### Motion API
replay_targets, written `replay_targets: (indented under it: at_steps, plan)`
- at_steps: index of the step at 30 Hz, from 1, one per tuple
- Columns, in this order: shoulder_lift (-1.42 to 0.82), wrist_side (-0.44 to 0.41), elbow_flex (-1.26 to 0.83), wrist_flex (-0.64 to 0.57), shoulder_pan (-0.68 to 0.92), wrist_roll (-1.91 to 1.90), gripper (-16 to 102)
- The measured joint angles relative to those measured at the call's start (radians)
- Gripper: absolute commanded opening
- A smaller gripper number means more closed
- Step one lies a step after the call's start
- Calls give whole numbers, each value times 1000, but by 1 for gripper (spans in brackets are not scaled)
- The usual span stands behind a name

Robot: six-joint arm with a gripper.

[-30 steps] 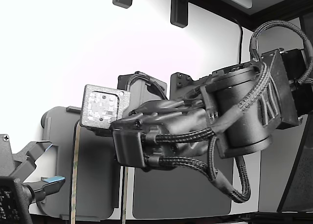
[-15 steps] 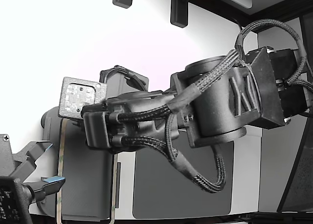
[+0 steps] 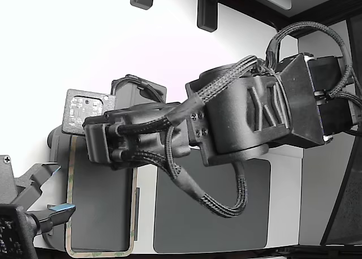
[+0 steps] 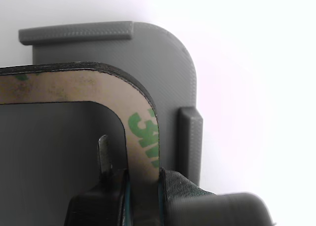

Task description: Move top rectangular frame to the holder.

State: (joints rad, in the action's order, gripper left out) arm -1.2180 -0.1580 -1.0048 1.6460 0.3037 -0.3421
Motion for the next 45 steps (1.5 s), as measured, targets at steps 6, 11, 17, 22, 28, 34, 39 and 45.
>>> replay_targets:
  at_steps: [6, 11, 17, 22, 28, 34, 39, 45]
  plan:
    - [29, -2, 17, 0, -9, 14, -10]
    - [44, -3, 28, 0, -14, 6, -10]
    - [44, 5, 28, 0, -20, 5, -10]
    - [41, 6, 14, 0, -23, 5, -10]
    - [31, 8, -8, 0, -26, 9, -10]
    - [31, 12, -11, 0, -34, 12, -10]
    - [31, 14, -11, 0, -35, 15, -10]
    - [37, 21, -11, 0, -35, 20, -10]
